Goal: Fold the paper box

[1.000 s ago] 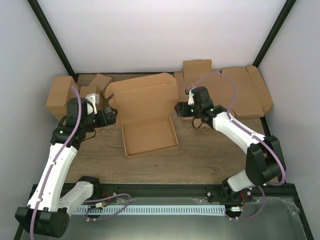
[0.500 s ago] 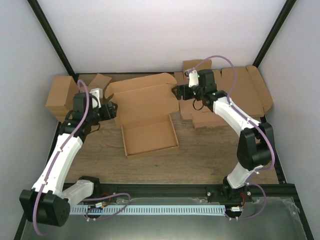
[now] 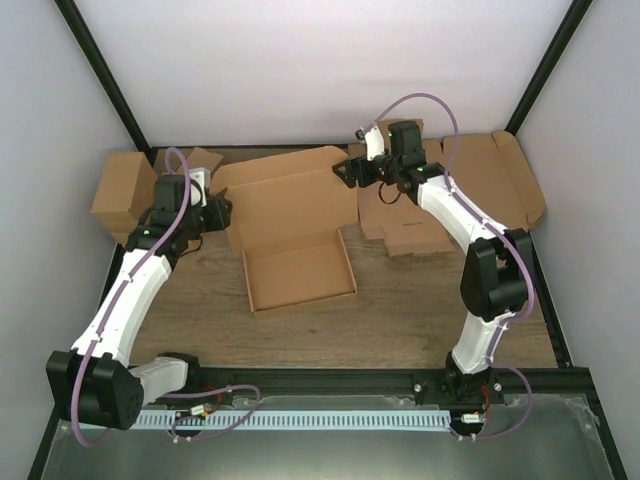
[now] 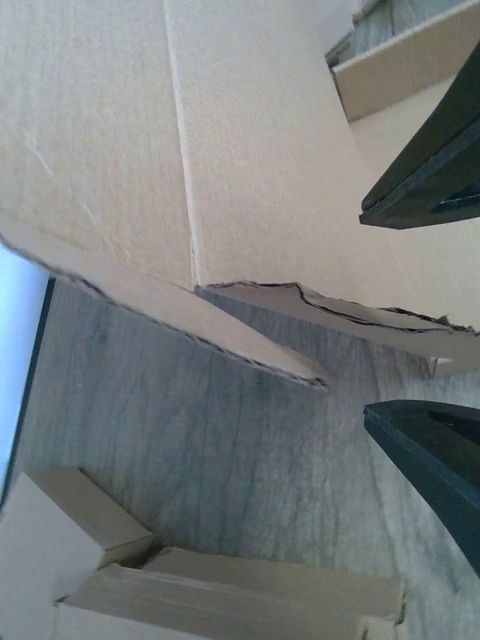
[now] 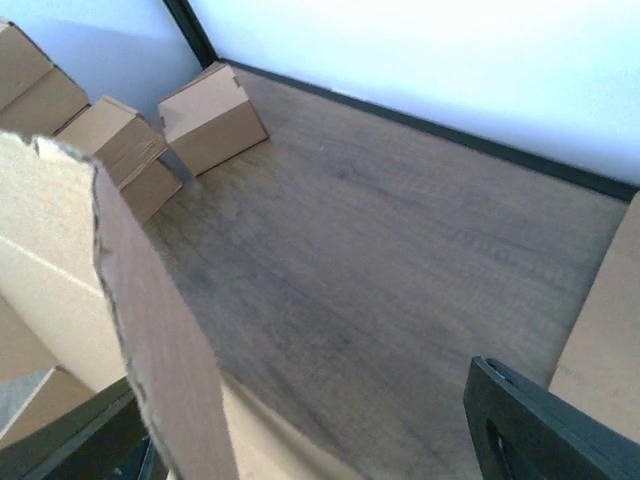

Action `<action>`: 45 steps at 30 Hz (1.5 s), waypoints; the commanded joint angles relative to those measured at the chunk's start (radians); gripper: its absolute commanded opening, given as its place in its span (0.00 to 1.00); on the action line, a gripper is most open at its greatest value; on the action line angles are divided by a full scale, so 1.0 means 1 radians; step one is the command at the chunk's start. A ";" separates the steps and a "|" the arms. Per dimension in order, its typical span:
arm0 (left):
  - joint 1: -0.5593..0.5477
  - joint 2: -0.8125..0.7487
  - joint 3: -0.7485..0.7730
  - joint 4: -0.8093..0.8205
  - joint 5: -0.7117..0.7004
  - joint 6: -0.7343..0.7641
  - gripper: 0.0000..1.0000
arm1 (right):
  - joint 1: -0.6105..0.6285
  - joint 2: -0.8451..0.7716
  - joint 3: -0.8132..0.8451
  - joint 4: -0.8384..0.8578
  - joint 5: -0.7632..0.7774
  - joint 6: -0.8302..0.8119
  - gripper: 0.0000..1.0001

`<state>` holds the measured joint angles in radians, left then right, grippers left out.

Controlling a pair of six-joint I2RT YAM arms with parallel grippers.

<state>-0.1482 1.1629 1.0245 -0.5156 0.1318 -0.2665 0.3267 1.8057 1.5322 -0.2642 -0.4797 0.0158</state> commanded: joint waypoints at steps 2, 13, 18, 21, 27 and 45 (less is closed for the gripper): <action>0.005 0.017 0.046 0.016 0.007 0.027 0.43 | -0.001 0.003 0.045 -0.078 -0.104 -0.030 0.76; 0.001 0.034 0.044 0.009 -0.010 0.049 0.24 | 0.001 -0.060 0.015 -0.125 -0.168 0.015 0.46; -0.007 0.030 0.045 0.007 -0.021 0.047 0.05 | 0.009 -0.093 -0.016 -0.132 -0.155 0.027 0.36; -0.019 0.026 0.042 0.007 -0.040 0.045 0.04 | 0.038 -0.114 -0.030 -0.136 -0.122 0.030 0.34; -0.041 0.021 0.040 0.007 -0.069 0.037 0.04 | 0.101 -0.163 -0.069 -0.145 -0.011 0.054 0.30; -0.097 0.016 0.035 0.049 -0.125 0.008 0.04 | 0.228 -0.258 -0.219 -0.016 0.341 0.241 0.01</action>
<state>-0.2260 1.1900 1.0500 -0.5053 0.0010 -0.2344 0.5243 1.6051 1.3273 -0.3416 -0.2092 0.1837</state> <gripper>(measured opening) 0.040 0.019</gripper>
